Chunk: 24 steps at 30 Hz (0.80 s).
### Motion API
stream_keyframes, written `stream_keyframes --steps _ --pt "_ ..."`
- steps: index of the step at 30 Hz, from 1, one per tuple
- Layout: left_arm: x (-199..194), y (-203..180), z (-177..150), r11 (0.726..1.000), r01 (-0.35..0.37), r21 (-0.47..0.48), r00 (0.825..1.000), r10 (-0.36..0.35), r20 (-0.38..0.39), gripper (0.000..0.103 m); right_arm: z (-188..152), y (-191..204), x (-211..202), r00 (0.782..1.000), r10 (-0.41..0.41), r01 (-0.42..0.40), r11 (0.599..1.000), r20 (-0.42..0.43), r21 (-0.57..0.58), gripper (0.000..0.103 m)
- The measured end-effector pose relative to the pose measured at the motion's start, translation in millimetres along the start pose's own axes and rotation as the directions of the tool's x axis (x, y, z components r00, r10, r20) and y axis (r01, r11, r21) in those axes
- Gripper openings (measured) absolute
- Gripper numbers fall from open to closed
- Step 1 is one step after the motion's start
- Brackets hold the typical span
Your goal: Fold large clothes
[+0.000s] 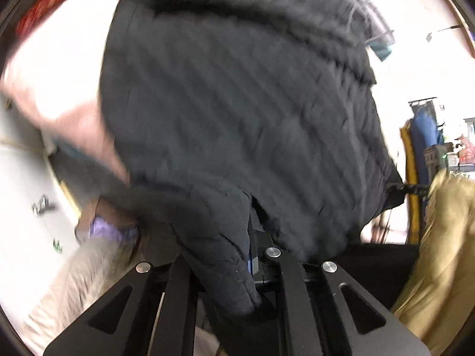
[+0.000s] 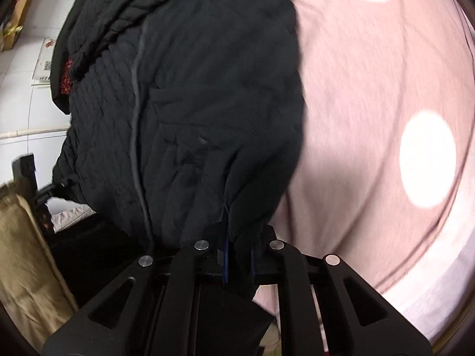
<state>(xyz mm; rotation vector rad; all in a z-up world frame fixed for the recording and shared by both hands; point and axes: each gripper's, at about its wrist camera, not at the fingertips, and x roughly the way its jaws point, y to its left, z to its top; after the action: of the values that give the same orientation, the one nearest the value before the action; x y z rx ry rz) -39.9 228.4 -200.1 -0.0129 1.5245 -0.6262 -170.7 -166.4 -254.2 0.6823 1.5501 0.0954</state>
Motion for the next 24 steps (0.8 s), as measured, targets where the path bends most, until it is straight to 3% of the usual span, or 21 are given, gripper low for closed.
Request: stream_keyframes --steps 4,7,13,15,16,17,19,24 --pt "-18.8 -10.0 61.3 0.999 0.046 -0.004 0.988 -0.045 0.145 0.009 41.7 28.3 -20.5 0.994 0.012 -0.003 0.997 0.111 -0.075 0.01" --pt "-29.7 -16.4 107.9 1.0 0.02 -0.024 0.97 -0.013 0.242 0.009 83.7 47.6 -42.8 0.976 0.015 0.009 0.994 0.216 -0.108 0.01" --pt "-62.3 -2.4 176.8 0.993 -0.04 -0.109 0.925 0.078 0.371 0.009 161.9 62.6 -97.4 0.915 -0.019 0.06 0.994 0.403 -0.088 0.01" --pt "-78.1 9.0 188.9 0.989 -0.019 -0.148 0.907 0.08 0.413 0.009 179.2 58.2 -113.3 0.894 -0.029 0.064 0.996 0.448 -0.062 0.01" --pt "-85.6 15.6 193.1 0.987 0.012 -0.16 0.901 0.059 0.429 0.009 190.1 53.3 -122.9 0.884 -0.003 0.024 0.999 0.467 -0.038 0.01" --pt "-91.2 19.6 198.3 0.985 0.042 -0.168 0.898 0.037 0.439 0.009 194.7 47.8 -128.8 0.88 0.029 -0.02 1.0 0.474 -0.023 0.01" --pt "-94.3 19.4 203.2 0.985 0.029 -0.168 0.896 0.049 0.441 0.009 211.3 41.8 -135.8 0.876 0.046 -0.058 0.998 0.48 0.01 0.01" --pt "-83.5 18.0 216.2 0.988 -0.024 -0.155 0.907 0.086 0.411 0.009 219.4 43.3 -125.7 0.879 0.035 -0.062 0.997 0.475 0.041 0.01"
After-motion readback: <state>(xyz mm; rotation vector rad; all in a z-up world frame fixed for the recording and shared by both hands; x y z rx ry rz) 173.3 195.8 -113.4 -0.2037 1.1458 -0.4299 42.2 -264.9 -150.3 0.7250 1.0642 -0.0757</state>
